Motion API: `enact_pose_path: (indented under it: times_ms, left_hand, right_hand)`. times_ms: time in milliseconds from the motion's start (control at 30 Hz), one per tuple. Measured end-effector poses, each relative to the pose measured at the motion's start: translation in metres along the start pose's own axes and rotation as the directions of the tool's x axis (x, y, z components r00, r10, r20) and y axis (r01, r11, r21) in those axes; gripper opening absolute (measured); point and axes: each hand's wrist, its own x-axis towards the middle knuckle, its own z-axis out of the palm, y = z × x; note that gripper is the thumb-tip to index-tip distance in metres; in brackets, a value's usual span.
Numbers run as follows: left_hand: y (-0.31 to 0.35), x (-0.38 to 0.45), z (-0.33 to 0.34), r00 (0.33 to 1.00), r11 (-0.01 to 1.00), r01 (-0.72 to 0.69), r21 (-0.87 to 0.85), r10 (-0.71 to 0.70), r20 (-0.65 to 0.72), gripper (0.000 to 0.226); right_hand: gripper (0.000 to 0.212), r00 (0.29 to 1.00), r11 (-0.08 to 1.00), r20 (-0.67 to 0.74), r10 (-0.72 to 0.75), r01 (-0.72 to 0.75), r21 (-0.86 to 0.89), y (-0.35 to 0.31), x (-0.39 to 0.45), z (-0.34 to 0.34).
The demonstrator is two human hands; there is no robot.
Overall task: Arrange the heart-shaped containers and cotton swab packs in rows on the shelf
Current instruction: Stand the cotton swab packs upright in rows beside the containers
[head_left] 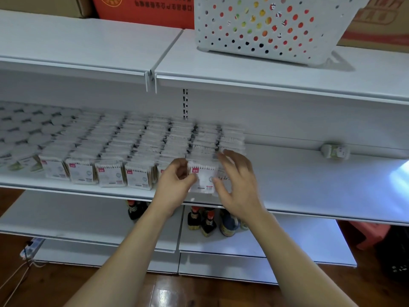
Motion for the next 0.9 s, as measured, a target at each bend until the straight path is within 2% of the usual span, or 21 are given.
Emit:
enact_pose_path:
  times_ms: [67, 133, 267, 300, 367, 467, 600, 767, 900]
  left_hand:
    - [-0.001, -0.002, -0.001, 0.999, 0.999, -0.034, 0.029, 0.033, 0.037, 0.042]
    - [-0.001, -0.006, -0.005, 0.995, 0.992, -0.095, 0.078, 0.092, 0.039, 0.040]
    - [-0.014, -0.003, -0.026, 0.938, 0.889, -0.274, 0.366, 0.331, -0.102, 0.041]
    - [-0.017, -0.002, -0.032, 0.927, 0.850, -0.286, 0.443, 0.362, -0.098, 0.042]
    - [-0.023, 0.002, -0.041, 0.910, 0.732, -0.337, 0.593, 0.415, 0.004, 0.045]
    - [-0.036, 0.006, -0.043, 0.863, 0.504, -0.444, 0.741, 0.462, 0.204, 0.055]
    - [-0.044, 0.008, -0.038, 0.835, 0.362, -0.512, 0.779, 0.422, 0.352, 0.061]
    - [-0.053, 0.012, -0.035, 0.840, 0.300, -0.470, 0.830, 0.441, 0.316, 0.078]
    - [-0.053, 0.016, -0.024, 0.805, 0.215, -0.512, 0.831, 0.459, 0.377, 0.081]
  right_hand:
    - [0.041, 0.995, 0.996, 0.044, -0.085, 0.084, 0.010, -0.004, 0.009, 0.005]
    - [0.029, 0.994, 0.994, 0.033, -0.106, 0.106, 0.000, -0.003, 0.009, 0.011]
    - [0.025, 0.998, 1.000, -0.061, -0.004, 0.003, -0.012, 0.005, -0.002, 0.011]
    - [0.027, 0.996, 0.999, -0.087, 0.035, -0.037, -0.014, 0.007, -0.005, 0.009]
    - [0.029, 0.993, 0.998, -0.099, 0.062, -0.064, -0.018, 0.009, -0.009, 0.010]
    - [0.028, 0.999, 0.999, -0.041, -0.026, 0.025, -0.031, 0.003, -0.009, 0.020]
    - [0.022, 0.999, 0.993, -0.010, -0.047, 0.046, -0.109, -0.005, -0.007, 0.038]
    - [0.021, 0.999, 0.971, -0.002, -0.044, 0.042, -0.234, 0.000, -0.010, 0.053]
    - [0.018, 0.995, 0.937, -0.006, -0.104, 0.096, -0.336, 0.000, -0.011, 0.058]
